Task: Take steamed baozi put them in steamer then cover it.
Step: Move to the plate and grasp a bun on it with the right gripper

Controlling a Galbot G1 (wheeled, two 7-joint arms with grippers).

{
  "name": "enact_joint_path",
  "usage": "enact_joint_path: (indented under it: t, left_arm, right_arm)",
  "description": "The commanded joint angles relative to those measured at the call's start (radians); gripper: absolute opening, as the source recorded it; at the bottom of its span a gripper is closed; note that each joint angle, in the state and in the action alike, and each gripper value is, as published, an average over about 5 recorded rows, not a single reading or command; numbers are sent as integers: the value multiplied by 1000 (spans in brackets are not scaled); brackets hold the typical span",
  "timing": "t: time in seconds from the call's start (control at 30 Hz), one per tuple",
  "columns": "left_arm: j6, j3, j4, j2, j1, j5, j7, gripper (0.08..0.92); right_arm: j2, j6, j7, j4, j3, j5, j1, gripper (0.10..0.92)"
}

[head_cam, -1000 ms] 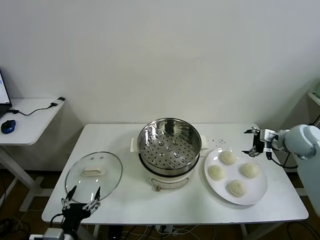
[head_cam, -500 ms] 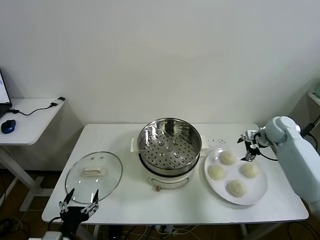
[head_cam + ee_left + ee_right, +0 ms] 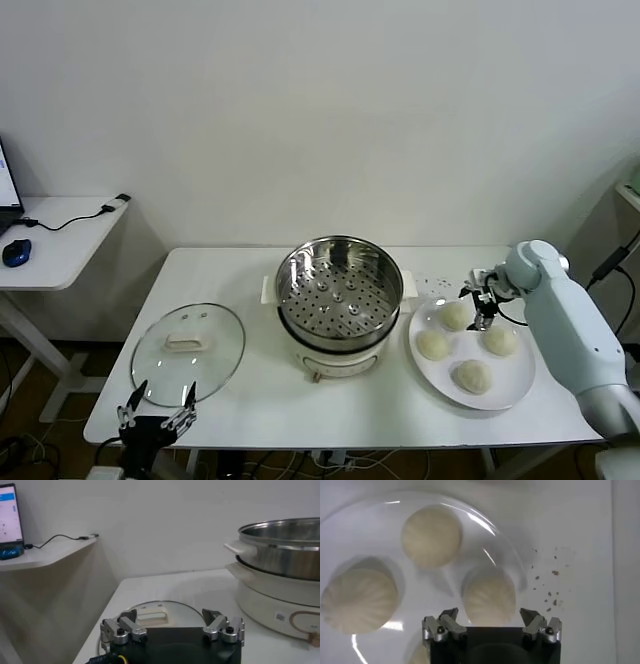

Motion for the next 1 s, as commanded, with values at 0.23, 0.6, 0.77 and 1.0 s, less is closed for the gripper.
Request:
enact_joint_path:
  t: [0.23,0.6,0.77,1.0]
  left_arm:
    - [-5,2,1,2,6,0,-1,823]
    - [-5,2,3,1,4,-3,-2,823]
    - [-7,1,6,1,6,-4,-2,823]
    - [-7,7,9,1,4,-3,-3,823]
  right_arm:
    - [29,14,11,-36,15,-47,2,823]
    - [28,16,42,-32,26,-44,-11,821]
    - [31,16,41,-38,26,-40,-11,716]
    - [17,9,27,-29,22,0,1,630]
